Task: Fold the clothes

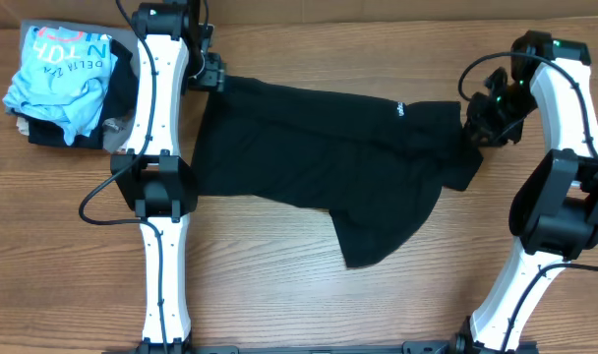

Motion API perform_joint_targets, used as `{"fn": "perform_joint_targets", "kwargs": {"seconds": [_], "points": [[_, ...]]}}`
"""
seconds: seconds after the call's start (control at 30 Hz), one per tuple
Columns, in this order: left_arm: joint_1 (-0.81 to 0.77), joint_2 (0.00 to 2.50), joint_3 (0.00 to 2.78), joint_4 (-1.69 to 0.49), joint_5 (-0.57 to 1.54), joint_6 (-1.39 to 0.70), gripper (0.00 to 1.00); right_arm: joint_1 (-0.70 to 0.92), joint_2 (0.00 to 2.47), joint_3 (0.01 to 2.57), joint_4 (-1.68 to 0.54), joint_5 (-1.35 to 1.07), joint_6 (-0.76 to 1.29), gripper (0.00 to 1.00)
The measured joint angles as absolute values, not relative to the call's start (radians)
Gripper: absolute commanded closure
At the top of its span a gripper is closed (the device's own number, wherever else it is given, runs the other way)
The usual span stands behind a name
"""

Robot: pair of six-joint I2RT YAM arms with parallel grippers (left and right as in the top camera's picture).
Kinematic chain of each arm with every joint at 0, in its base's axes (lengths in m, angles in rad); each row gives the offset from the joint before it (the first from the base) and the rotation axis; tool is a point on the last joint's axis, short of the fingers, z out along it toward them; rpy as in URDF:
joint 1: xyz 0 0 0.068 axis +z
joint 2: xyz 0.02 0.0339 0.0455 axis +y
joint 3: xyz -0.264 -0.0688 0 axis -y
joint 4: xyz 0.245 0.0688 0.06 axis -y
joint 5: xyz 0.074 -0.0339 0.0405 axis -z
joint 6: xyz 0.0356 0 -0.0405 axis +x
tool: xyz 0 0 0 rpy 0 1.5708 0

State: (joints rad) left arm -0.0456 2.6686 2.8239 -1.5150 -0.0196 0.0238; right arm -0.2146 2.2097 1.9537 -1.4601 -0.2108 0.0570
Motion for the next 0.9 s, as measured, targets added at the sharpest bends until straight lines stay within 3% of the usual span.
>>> {"fn": "perform_joint_targets", "kwargs": {"seconds": [0.4, 0.9], "points": [[-0.022, 2.621, 2.935, -1.641, -0.002, 0.028, 0.0, -0.234, 2.165, 2.135, -1.575, -0.226, 0.055, 0.58], [-0.02, 2.078, 3.021, -1.684, 0.08, 0.025, 0.0, -0.202, 1.619, 2.172, -1.695, -0.299, 0.069, 0.58]]}}
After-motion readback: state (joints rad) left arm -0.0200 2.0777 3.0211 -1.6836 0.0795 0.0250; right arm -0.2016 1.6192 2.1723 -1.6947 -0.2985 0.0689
